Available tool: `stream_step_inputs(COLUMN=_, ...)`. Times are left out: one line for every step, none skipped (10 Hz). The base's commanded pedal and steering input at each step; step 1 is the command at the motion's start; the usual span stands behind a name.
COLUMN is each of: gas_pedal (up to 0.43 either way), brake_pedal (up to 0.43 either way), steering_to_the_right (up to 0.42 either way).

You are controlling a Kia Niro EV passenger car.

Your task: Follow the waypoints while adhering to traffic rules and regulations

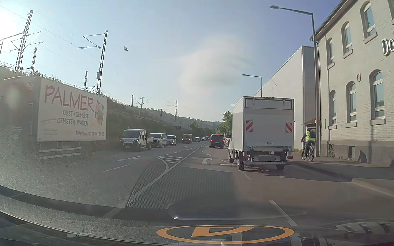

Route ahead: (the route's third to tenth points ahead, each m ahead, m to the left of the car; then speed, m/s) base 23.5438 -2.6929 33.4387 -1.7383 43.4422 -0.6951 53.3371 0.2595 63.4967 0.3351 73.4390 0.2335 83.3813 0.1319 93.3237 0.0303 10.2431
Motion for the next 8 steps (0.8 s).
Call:
stream_step_inputs(gas_pedal=0.118, brake_pedal=0.0, steering_to_the_right=0.004)
stream_step_inputs(gas_pedal=0.118, brake_pedal=0.0, steering_to_the_right=0.003)
stream_step_inputs(gas_pedal=0.13, brake_pedal=0.0, steering_to_the_right=0.002)
stream_step_inputs(gas_pedal=0.13, brake_pedal=0.0, steering_to_the_right=0.0)
stream_step_inputs(gas_pedal=0.15, brake_pedal=0.0, steering_to_the_right=-0.004)
stream_step_inputs(gas_pedal=0.15, brake_pedal=0.0, steering_to_the_right=-0.004)
stream_step_inputs(gas_pedal=0.15, brake_pedal=0.0, steering_to_the_right=-0.004)
stream_step_inputs(gas_pedal=0.15, brake_pedal=0.0, steering_to_the_right=-0.004)
